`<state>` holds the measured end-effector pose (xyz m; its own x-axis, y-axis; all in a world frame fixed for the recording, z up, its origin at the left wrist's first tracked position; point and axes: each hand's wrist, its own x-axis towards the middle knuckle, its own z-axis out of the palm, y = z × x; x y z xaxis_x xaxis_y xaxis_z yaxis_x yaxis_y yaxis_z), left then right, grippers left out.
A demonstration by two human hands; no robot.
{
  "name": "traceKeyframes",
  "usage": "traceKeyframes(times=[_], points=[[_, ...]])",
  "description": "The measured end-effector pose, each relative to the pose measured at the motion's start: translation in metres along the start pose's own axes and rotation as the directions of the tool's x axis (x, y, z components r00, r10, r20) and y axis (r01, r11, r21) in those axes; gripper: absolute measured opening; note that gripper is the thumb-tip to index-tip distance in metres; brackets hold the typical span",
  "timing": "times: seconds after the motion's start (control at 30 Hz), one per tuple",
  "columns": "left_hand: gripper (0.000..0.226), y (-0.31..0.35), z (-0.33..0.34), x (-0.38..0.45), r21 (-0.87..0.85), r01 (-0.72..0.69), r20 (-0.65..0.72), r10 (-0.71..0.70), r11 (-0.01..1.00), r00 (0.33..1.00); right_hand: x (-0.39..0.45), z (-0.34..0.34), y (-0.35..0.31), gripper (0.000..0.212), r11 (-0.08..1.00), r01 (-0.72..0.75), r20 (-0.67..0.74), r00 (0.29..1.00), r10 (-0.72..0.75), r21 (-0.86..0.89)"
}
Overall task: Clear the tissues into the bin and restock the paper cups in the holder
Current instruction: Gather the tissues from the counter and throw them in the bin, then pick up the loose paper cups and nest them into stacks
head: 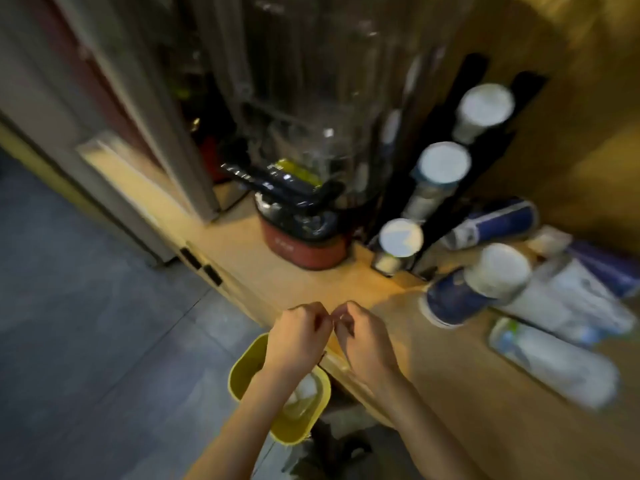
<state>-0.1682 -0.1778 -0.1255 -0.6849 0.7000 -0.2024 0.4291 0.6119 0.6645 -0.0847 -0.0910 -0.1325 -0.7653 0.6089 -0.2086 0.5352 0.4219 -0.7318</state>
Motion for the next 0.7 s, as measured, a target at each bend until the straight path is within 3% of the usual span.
traceKeyframes(times=[0.2, 0.37, 0.47, 0.57, 0.63, 0.7], points=[[0.019, 0.088, 0.015, 0.002, -0.062, -0.353, 0.043, 0.355, 0.934, 0.934, -0.029, -0.091, 0.019, 0.012, 0.997, 0.003, -0.329, 0.944, 0.022, 0.077], [0.027, 0.15, 0.06, -0.007, -0.092, -0.52, 0.128, 0.528, 0.849, 0.84, -0.063, -0.149, 0.054, 0.011, 0.993, -0.075, -0.5, 0.859, 0.109, 0.089], [0.022, 0.182, 0.092, -0.009, -0.089, -0.571, 0.193, 0.577, 0.816, 0.794, -0.08, -0.173, 0.084, 0.013, 0.972, -0.176, -0.55, 0.802, 0.233, 0.155], [0.025, 0.201, 0.124, -0.005, -0.083, -0.562, 0.242, 0.564, 0.823, 0.789, -0.097, -0.184, 0.12, 0.014, 0.918, -0.285, -0.568, 0.722, 0.394, 0.274], [0.037, 0.207, 0.143, 0.0, -0.045, -0.541, 0.281, 0.53, 0.84, 0.8, -0.107, -0.187, 0.143, 0.015, 0.836, -0.342, -0.536, 0.65, 0.54, 0.428], [0.046, 0.212, 0.159, 0.007, 0.004, -0.492, 0.294, 0.469, 0.871, 0.833, -0.113, -0.188, 0.162, 0.018, 0.671, -0.39, -0.416, 0.56, 0.717, 0.631]])
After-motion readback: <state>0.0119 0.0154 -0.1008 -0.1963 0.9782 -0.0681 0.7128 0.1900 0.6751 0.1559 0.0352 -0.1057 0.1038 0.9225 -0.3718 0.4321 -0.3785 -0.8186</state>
